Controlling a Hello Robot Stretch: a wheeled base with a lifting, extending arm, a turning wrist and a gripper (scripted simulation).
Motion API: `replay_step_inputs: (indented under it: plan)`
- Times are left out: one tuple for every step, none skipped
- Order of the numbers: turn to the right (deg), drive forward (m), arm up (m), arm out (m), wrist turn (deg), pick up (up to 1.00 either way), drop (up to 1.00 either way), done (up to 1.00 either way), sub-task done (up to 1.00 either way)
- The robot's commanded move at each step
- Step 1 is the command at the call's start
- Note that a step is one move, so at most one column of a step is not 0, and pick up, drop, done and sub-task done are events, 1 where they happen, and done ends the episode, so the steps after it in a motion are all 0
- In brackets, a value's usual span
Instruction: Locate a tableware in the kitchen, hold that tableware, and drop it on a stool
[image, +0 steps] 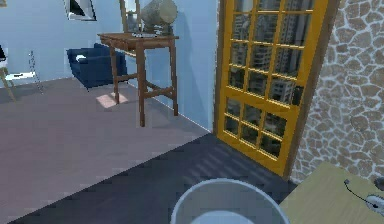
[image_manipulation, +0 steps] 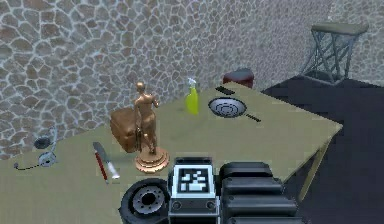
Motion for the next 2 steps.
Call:
replay_step_inputs:
  plan:
    - [45.0,0.0,0.0,0.0,0.0,0.0,0.0,0.0,0.0]
    - [45.0,0.0,0.0,0.0,0.0,0.0,0.0,0.0,0.0]
